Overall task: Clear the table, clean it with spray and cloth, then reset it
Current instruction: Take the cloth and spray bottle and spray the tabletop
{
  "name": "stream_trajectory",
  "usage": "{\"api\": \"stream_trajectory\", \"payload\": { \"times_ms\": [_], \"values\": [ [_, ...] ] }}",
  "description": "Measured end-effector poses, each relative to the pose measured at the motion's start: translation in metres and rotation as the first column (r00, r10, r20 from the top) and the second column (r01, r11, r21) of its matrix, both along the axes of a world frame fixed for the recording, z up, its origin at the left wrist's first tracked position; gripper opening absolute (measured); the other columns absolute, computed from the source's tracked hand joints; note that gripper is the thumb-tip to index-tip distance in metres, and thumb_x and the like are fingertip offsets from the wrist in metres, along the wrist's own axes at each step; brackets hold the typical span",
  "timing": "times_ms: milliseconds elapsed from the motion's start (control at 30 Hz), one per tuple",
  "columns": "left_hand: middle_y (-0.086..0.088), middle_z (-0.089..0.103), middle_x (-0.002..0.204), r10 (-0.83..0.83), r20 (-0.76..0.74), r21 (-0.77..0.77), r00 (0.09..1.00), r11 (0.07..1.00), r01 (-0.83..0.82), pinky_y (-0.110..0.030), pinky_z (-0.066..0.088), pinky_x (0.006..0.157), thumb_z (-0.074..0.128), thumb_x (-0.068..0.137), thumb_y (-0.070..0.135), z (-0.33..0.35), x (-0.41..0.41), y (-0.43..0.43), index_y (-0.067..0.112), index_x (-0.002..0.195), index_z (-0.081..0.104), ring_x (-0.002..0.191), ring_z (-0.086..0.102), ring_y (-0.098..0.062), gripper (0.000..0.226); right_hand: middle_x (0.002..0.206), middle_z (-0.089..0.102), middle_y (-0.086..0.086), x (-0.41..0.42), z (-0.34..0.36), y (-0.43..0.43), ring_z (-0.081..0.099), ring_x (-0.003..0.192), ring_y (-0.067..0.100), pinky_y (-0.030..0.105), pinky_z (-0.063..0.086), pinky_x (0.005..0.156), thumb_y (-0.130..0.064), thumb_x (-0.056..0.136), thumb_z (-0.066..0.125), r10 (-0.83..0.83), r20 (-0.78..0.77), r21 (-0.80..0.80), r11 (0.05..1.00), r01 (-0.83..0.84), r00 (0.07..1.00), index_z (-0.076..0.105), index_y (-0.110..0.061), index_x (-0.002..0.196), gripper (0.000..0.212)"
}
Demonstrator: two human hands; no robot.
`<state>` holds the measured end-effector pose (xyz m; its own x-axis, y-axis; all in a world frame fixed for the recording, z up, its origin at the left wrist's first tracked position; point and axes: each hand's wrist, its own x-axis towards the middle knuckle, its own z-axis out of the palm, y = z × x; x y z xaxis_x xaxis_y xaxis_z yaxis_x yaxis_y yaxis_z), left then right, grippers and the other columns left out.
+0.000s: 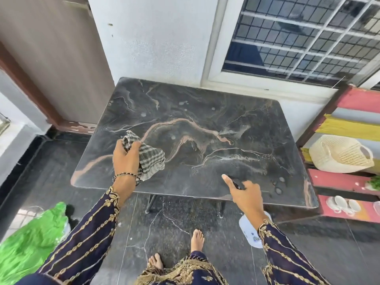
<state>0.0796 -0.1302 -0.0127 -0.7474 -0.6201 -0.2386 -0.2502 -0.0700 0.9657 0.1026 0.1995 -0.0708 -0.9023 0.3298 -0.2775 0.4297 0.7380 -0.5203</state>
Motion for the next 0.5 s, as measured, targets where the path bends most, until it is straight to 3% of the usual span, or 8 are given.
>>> {"api": "stream_trajectory", "payload": {
  "times_ms": [67, 167, 233, 300, 367, 433, 500],
  "values": [
    [-0.007, 0.054, 0.082, 0.028, 0.0, -0.018, 1.0, 0.999, -0.028, -0.041, 0.045, 0.071, 0.06, 0.082, 0.033, -0.003, 0.011, -0.016, 0.012, 0.091, 0.053, 0.073, 0.049, -0.018, 0.024, 0.067, 0.07, 0.014, 0.003, 0.0, -0.022, 0.069, 0.048, 0.022, 0.03, 0.054, 0.053, -0.093, 0.069, 0.055, 0.013, 0.008, -0.091, 0.996, -0.012, 1.0, 0.062, -0.004, 0.076, 0.089],
    [-0.006, 0.054, 0.083, 0.072, -0.02, -0.019, 0.997, 0.997, -0.072, -0.04, 0.045, 0.071, 0.059, 0.083, 0.032, -0.007, 0.027, -0.036, 0.013, 0.091, 0.053, 0.074, 0.05, -0.017, 0.021, 0.041, 0.062, 0.004, 0.009, -0.001, -0.056, 0.064, 0.039, 0.005, 0.024, 0.043, 0.049, -0.095, 0.069, 0.05, 0.122, 0.002, -0.06, 0.991, -0.122, 0.992, 0.059, -0.014, 0.071, 0.082],
    [-0.005, 0.055, 0.081, 0.104, -0.029, -0.005, 0.994, 0.995, -0.104, -0.038, 0.046, 0.07, 0.059, 0.084, 0.03, -0.008, 0.036, -0.05, 0.017, 0.09, 0.053, 0.073, 0.051, -0.017, 0.016, 0.049, 0.066, 0.005, 0.012, -0.003, -0.079, 0.066, 0.045, 0.01, 0.03, 0.051, 0.052, -0.092, 0.072, 0.05, 0.165, -0.019, -0.037, 0.986, -0.165, 0.986, 0.061, -0.016, 0.071, 0.078],
    [0.0, 0.054, 0.073, 0.147, -0.037, -0.003, 0.988, 0.989, -0.147, -0.03, 0.047, 0.064, 0.059, 0.086, 0.027, -0.009, 0.042, -0.06, 0.017, 0.09, 0.053, 0.068, 0.051, -0.016, 0.012, 0.08, 0.065, 0.007, 0.013, -0.002, -0.101, 0.068, 0.071, 0.026, 0.038, 0.058, 0.073, -0.09, 0.074, 0.051, 0.173, -0.017, 0.032, 0.984, -0.173, 0.985, 0.063, -0.018, 0.078, 0.074],
    [0.005, 0.053, 0.068, 0.197, -0.035, -0.02, 0.98, 0.98, -0.198, -0.017, 0.047, 0.056, 0.06, 0.086, 0.024, -0.009, 0.048, -0.07, 0.017, 0.089, 0.054, 0.059, 0.051, -0.009, 0.01, 0.094, 0.055, 0.005, 0.013, 0.0, -0.121, 0.066, 0.093, 0.035, 0.042, 0.053, 0.087, -0.091, 0.075, 0.05, 0.212, 0.008, 0.09, 0.973, -0.212, 0.977, 0.06, -0.02, 0.086, 0.072],
    [0.003, 0.054, 0.07, 0.215, -0.03, -0.023, 0.976, 0.976, -0.215, -0.023, 0.048, 0.062, 0.059, 0.087, 0.023, -0.009, 0.052, -0.079, 0.013, 0.091, 0.054, 0.061, 0.052, -0.01, 0.012, 0.098, 0.062, 0.009, 0.01, 0.003, -0.136, 0.07, 0.091, 0.035, 0.043, 0.056, 0.09, -0.091, 0.073, 0.051, 0.21, 0.023, 0.04, 0.977, -0.211, 0.977, 0.061, -0.016, 0.089, 0.077],
    [0.001, 0.052, 0.072, 0.228, -0.025, -0.023, 0.973, 0.973, -0.229, -0.032, 0.045, 0.068, 0.059, 0.087, 0.023, -0.01, 0.054, -0.086, 0.011, 0.092, 0.053, 0.07, 0.052, -0.016, 0.014, 0.088, 0.071, 0.012, 0.006, 0.004, -0.147, 0.074, 0.063, 0.024, 0.043, 0.059, 0.085, -0.092, 0.072, 0.052, 0.204, 0.004, -0.021, 0.979, -0.203, 0.979, 0.061, -0.016, 0.084, 0.077]
  ]
}}
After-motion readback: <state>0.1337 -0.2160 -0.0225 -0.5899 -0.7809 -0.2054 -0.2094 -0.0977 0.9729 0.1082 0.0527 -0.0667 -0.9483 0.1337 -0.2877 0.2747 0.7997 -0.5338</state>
